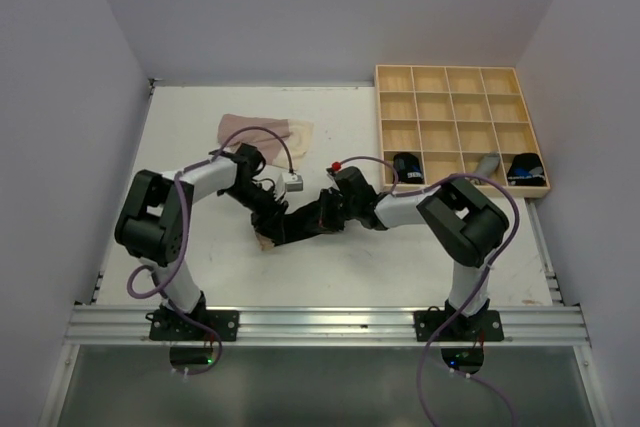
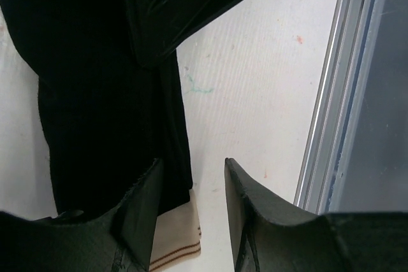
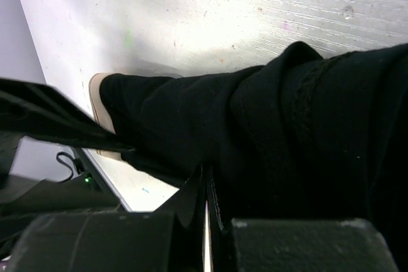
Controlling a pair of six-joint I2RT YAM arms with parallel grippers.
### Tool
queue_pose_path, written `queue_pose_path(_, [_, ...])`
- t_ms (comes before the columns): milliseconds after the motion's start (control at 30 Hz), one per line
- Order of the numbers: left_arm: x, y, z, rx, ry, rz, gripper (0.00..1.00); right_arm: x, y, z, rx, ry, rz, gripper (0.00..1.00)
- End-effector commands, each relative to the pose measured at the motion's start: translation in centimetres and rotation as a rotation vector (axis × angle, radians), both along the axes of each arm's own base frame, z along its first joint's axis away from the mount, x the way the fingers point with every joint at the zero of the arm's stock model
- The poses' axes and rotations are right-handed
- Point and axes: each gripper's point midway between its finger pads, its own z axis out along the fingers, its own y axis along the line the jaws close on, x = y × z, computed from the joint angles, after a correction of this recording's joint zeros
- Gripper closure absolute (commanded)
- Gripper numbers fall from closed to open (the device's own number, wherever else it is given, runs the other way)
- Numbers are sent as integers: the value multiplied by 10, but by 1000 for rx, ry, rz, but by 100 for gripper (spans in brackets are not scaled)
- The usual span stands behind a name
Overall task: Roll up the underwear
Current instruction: Fold the underwear
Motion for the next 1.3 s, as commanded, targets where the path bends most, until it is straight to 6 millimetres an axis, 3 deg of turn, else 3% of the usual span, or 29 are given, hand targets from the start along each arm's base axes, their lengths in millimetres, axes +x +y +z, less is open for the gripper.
queue_pose_path(0, [2,2,-15,2,60,12,53,-7,-14,-27,-90,-8,13,100])
queue_pose_path(200, [25,28,-35,9,172,142,58,10,-4,-37,-164,-51,114,100])
queue_pose_path(233, [25,32,-39,16,205,154,58,9,-4,-46,-182,-34,130,100])
queue_pose_path(433, [22,45,-51,19,283,182,57,31,10,-38,-201,-98,175,100])
queue_pose_path(533, [21,50,-56,21,309,192,56,35,9,-13,-179,-147,154,100])
queue_pose_path(567, [20,50,-57,21,313,191,56,38,7,8,-159,-195,129,100])
queue_pose_path(633, [22,51,-59,26,301,195,55,43,4,33,-137,-238,69,97])
queue_pose_path(667, [21,51,-60,28,302,200,54,48,-2,57,-121,-291,13,93])
queue_pose_path(767, [21,51,-60,23,301,198,53,62,1,97,-9,-354,-122,88])
queue_pose_path(867, [22,51,-61,25,286,200,51,66,13,110,125,-307,-204,90])
queue_pose_path(967, [24,50,-58,17,275,205,49,65,27,102,230,-247,-277,92])
queue_pose_path(1100, [25,51,-61,20,279,216,49,66,40,74,265,-180,-371,91])
queue_pose_path(1167, [26,52,-62,19,280,219,49,69,48,76,322,-186,-393,91])
queue_pose_path(1233, [26,54,-63,23,286,224,49,72,52,57,344,-144,-436,91])
queue_pose_path(1267, [26,54,-63,24,287,226,49,75,54,56,389,-145,-453,90])
